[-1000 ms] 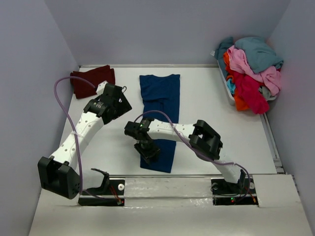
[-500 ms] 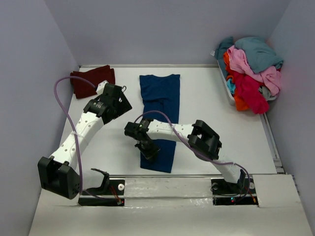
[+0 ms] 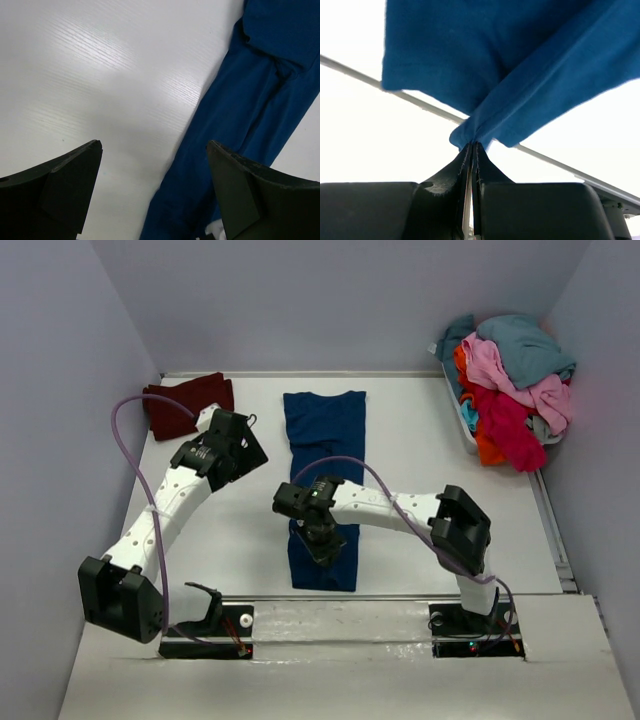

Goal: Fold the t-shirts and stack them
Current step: Rotate the tshirt 90 degrees

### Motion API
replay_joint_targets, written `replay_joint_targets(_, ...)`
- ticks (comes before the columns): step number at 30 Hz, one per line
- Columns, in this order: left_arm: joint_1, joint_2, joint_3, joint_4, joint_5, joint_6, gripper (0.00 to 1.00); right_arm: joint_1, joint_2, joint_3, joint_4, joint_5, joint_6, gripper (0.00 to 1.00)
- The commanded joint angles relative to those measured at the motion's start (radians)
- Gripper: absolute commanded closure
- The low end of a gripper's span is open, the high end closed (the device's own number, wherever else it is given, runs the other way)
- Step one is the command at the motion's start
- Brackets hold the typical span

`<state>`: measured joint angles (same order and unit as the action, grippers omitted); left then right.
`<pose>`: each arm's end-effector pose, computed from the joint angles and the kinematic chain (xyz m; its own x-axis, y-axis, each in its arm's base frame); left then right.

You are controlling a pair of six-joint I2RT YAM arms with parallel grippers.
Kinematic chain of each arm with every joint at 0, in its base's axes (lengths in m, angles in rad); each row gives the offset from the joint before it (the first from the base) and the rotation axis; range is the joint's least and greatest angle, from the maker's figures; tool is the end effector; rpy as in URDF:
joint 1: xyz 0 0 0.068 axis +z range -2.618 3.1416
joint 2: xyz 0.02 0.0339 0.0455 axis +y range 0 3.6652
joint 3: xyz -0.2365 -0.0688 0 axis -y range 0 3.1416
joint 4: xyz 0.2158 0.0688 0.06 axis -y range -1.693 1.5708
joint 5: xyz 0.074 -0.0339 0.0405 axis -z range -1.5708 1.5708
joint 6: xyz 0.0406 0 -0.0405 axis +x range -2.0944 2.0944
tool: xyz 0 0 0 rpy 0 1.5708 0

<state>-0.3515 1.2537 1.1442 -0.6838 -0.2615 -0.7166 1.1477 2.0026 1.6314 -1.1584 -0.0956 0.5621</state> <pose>0.2353 -0.0751 0.2936 -0.6112 -0.4517 -0.6500 -0.3171 0.8921 -0.3218 0.1388 0.3176 0.1916 -0.8317 -0.5550 0.0160 -0.5507 0.8283 0.1026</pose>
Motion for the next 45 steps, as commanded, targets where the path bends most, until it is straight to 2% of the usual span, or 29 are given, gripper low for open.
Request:
replay_joint_targets(1,0.003,0.006,-0.004,0.012,-0.002,0.022,0.02,0.014,-0.080,-0.019,0.008,0.051,0.061,0.93)
replay_joint_targets(8,0.003,0.052,-0.015,0.000,0.080,0.109,0.04,0.014,-0.106,-0.053,0.006,0.051,0.088,0.93)
replay_joint_targets(20,-0.006,0.053,-0.084,-0.036,0.192,0.186,0.05,0.014,-0.238,-0.038,-0.079,0.166,0.173,0.93)
replay_joint_targets(28,-0.015,0.047,-0.100,-0.054,0.189,0.203,0.06,0.014,-0.222,-0.002,-0.107,0.166,0.177,0.93)
replay_joint_targets(38,-0.015,0.067,-0.058,-0.063,0.174,0.221,0.06,0.014,-0.228,-0.154,-0.067,0.135,0.211,0.93)
replay_joint_targets(45,-0.015,0.078,-0.047,-0.063,0.171,0.229,0.06,0.014,-0.208,-0.177,-0.011,0.103,0.191,0.93)
